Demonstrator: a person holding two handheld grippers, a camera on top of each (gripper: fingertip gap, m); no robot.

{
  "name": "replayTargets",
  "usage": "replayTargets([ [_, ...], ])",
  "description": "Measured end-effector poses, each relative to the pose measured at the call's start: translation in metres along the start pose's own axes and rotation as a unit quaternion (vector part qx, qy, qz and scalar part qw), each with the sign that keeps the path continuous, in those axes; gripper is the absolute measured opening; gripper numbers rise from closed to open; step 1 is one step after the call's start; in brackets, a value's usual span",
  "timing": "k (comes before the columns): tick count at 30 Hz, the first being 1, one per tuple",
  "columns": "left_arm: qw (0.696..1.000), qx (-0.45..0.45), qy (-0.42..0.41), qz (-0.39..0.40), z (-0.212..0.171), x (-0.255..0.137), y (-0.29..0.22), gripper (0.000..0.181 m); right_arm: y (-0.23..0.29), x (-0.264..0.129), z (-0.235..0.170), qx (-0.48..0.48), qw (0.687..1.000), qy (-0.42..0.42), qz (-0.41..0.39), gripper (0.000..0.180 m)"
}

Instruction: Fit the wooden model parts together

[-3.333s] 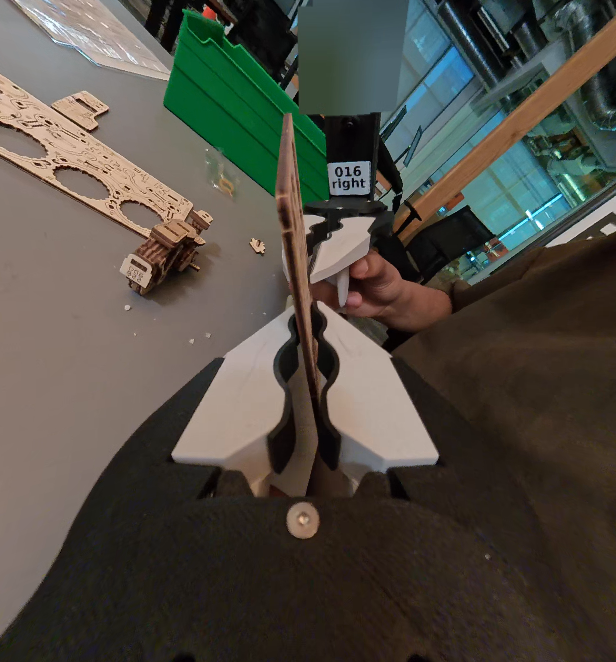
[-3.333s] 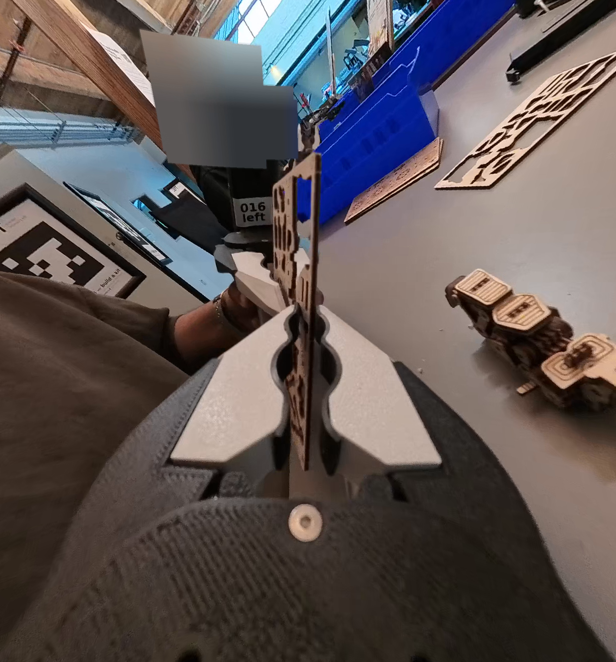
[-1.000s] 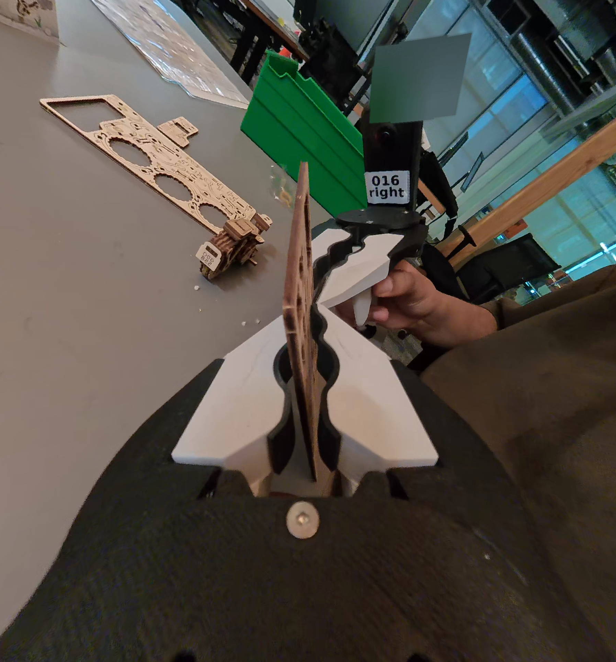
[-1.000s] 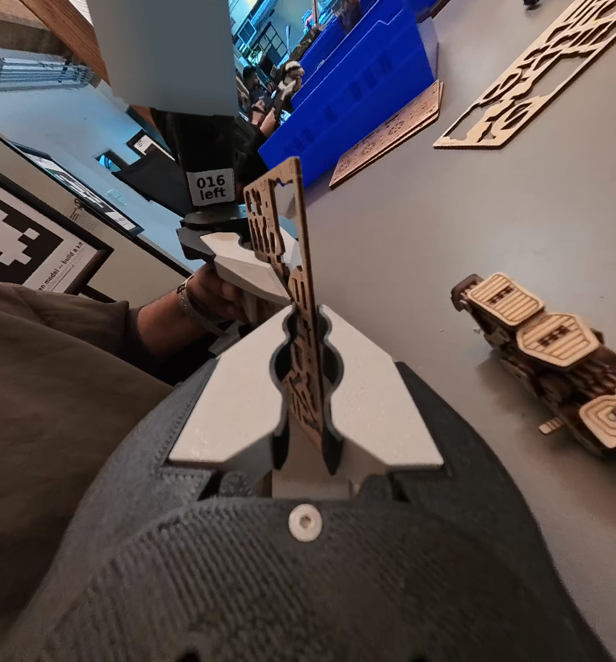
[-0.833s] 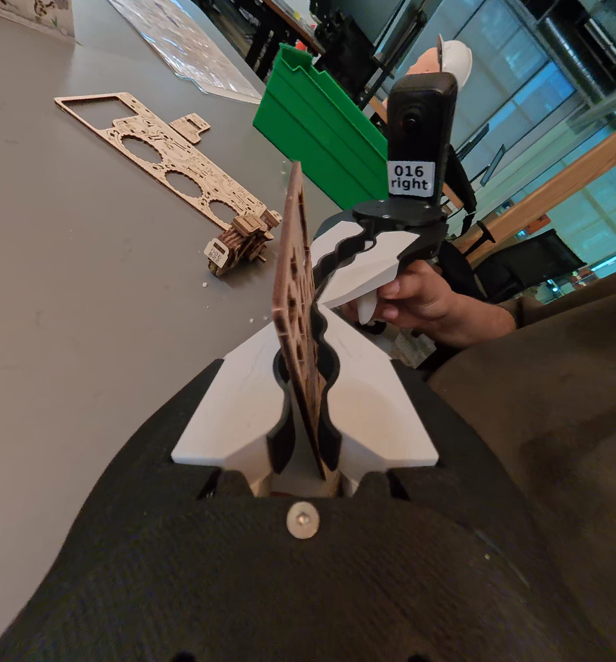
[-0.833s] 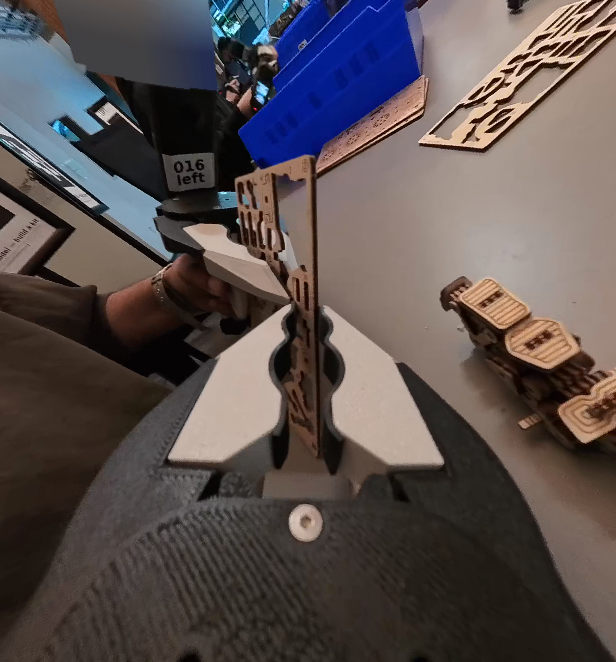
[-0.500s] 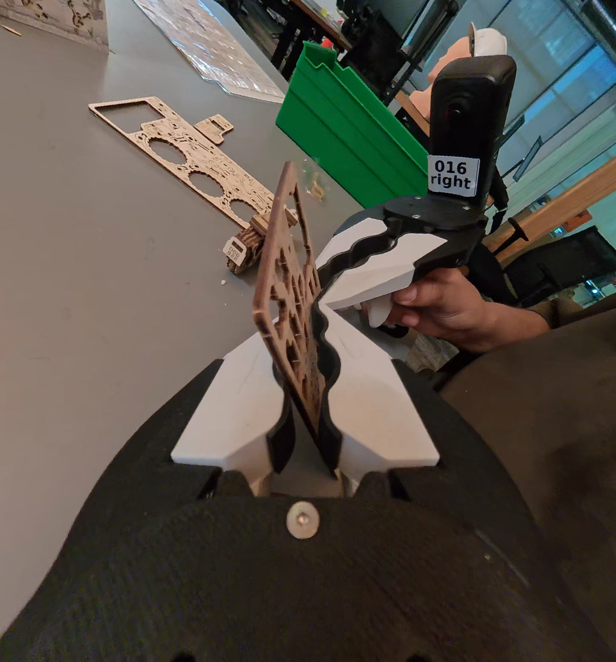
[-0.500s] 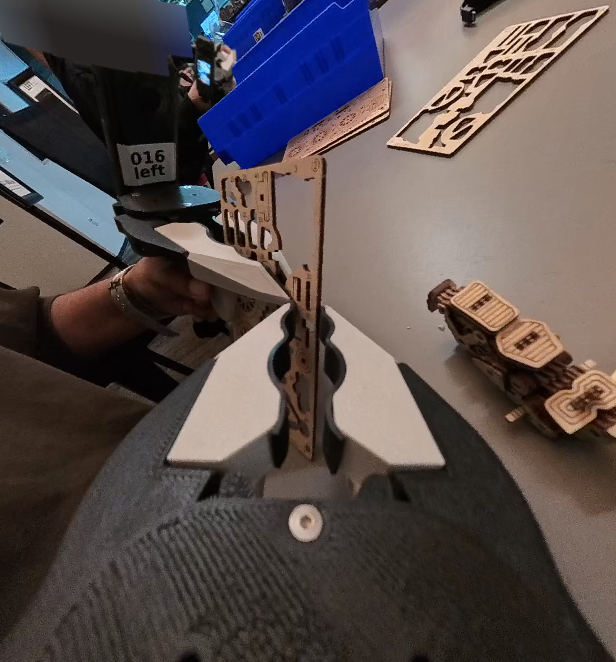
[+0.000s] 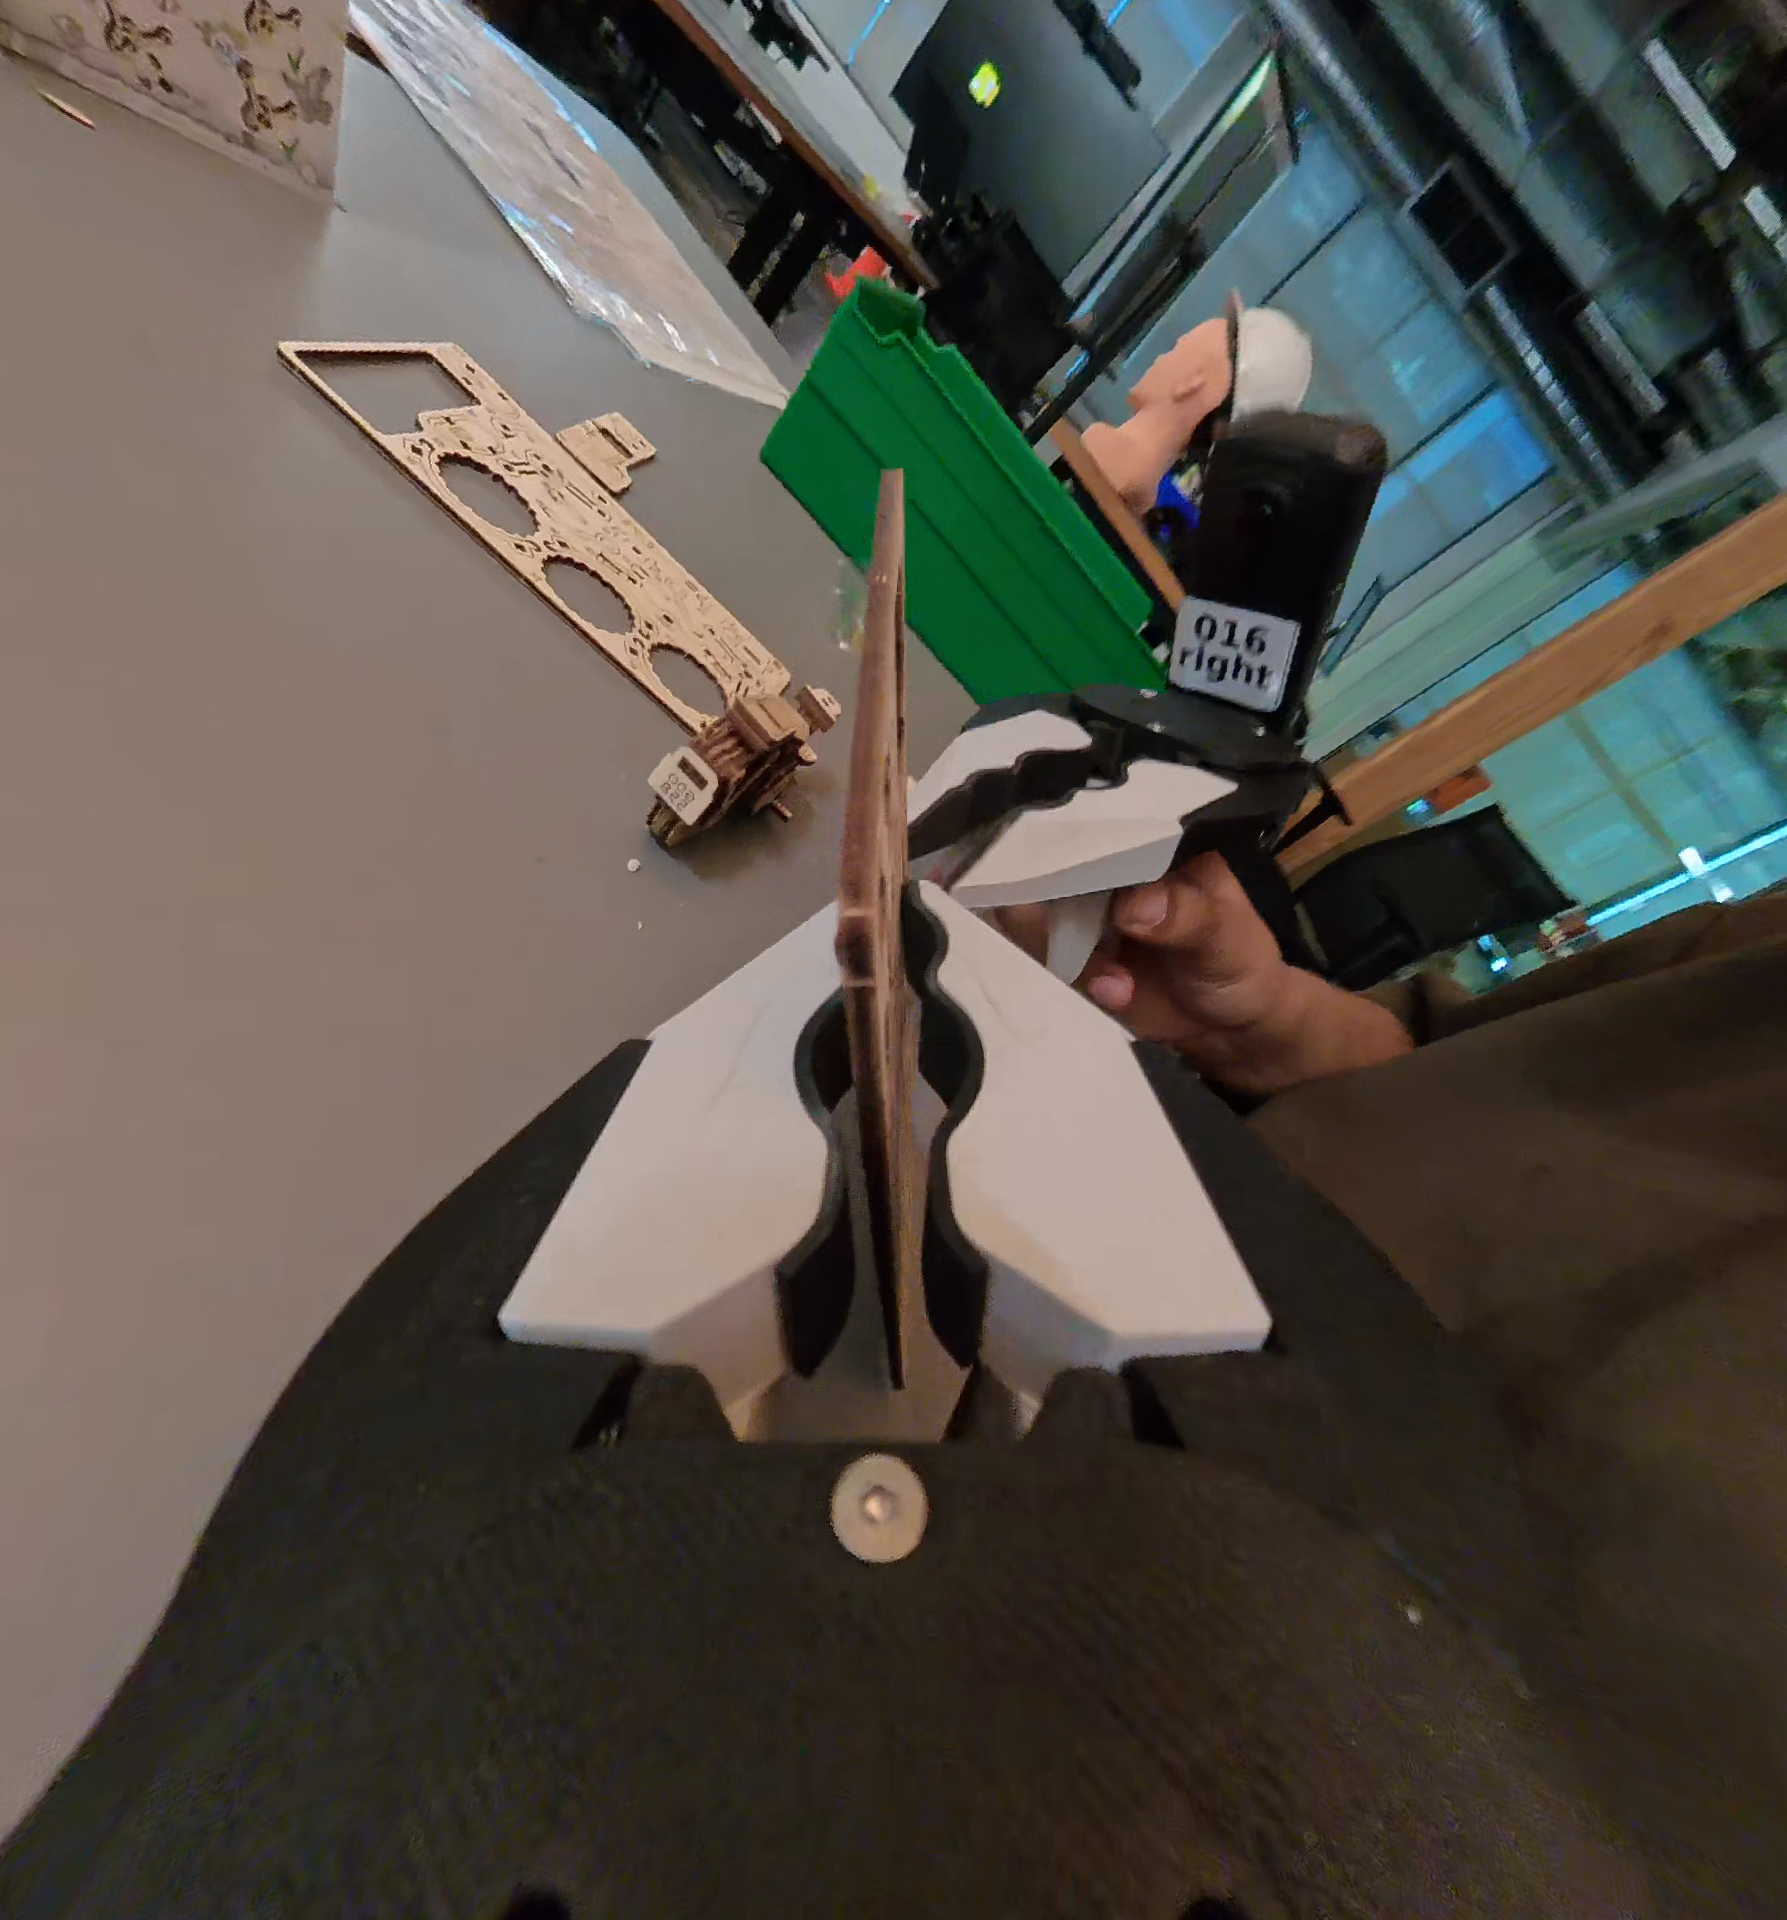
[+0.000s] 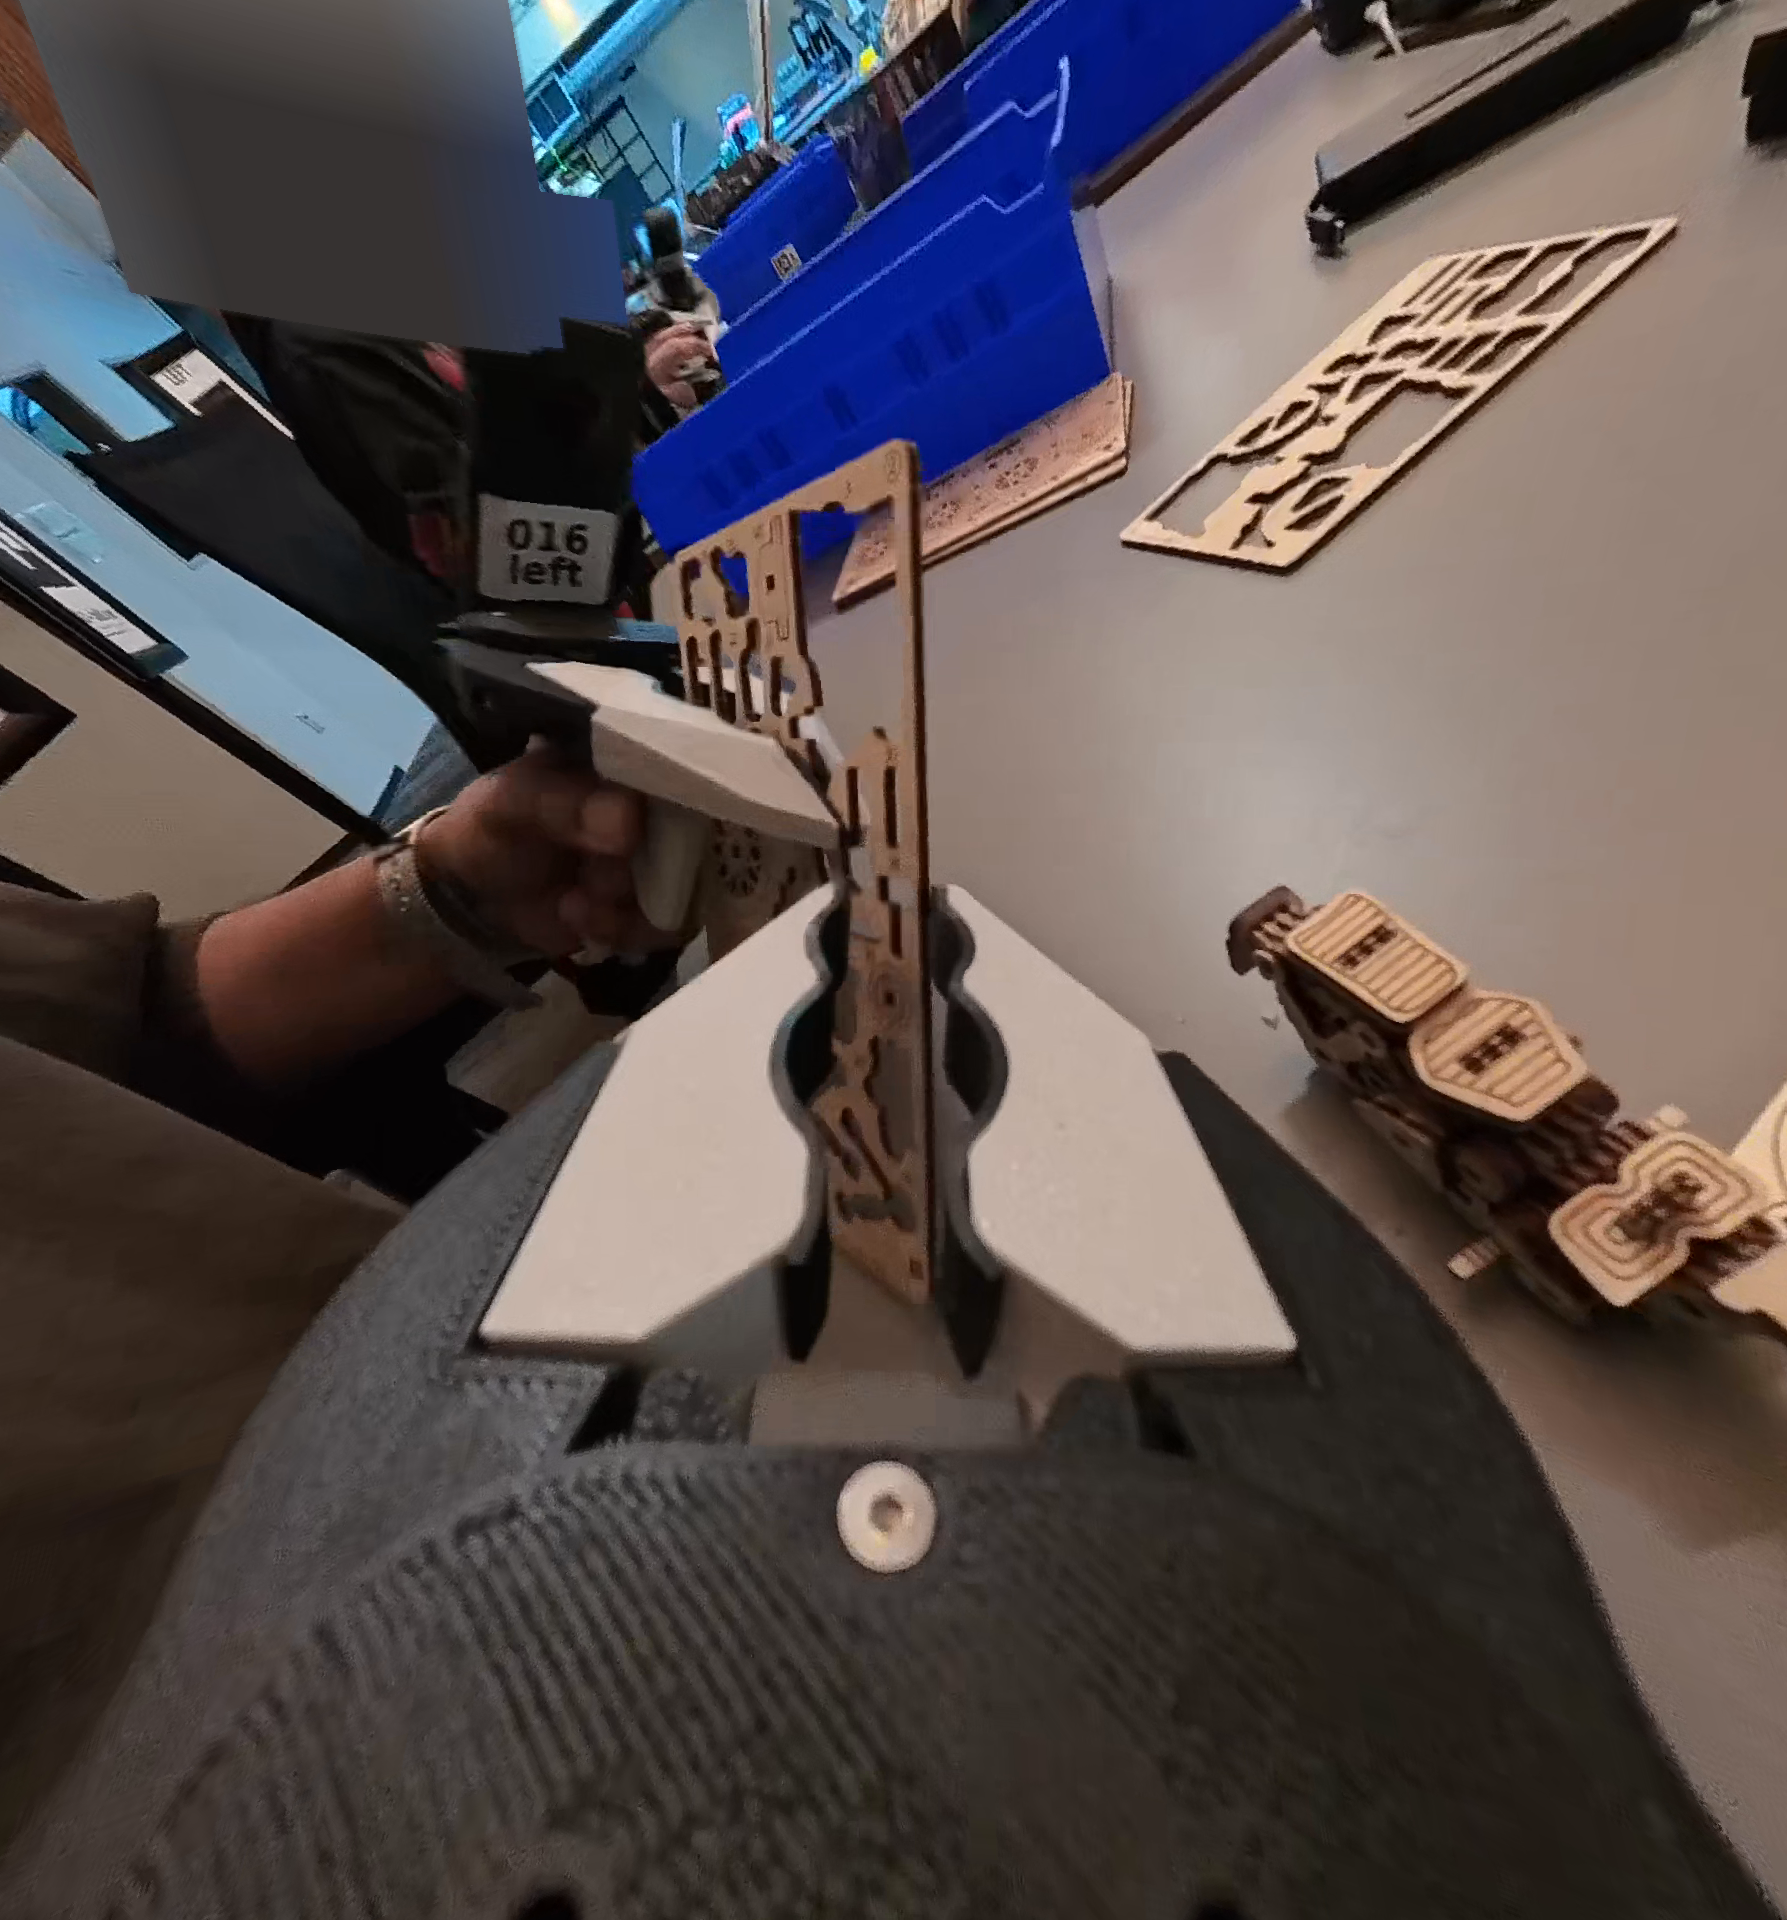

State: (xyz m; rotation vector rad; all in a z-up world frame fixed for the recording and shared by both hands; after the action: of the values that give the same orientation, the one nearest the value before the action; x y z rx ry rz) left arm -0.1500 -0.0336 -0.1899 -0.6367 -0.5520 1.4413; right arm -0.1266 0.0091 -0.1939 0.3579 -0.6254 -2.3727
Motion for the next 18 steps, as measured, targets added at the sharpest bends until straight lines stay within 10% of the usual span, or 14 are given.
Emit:
replayTargets([
  [10,0.993,-0.009,0.040,0.115,0.021,-0.027,0.058,0.004,0.011,-0.004,-0.003,-0.018,1.000,-0.001,0.011,0.024],
  [18,0.970,0.045,0.089,0.220,0.014,-0.019,0.092,0.061,0.023,0.000,-0.018,-0.044,0.998,0.027,0.020,0.026],
])
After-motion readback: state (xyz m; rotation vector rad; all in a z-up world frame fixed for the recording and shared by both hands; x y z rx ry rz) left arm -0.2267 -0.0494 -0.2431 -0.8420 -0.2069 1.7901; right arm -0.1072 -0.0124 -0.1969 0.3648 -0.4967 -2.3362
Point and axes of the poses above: each gripper's, where its closed fingertips meet, x out along the fingers, z out of its top, y = z × x across the jaws, the point moved 2 cm from there along -x, back along the fingers, and after that the axes turned 10 degrees about -y, right-handed, at the moved point
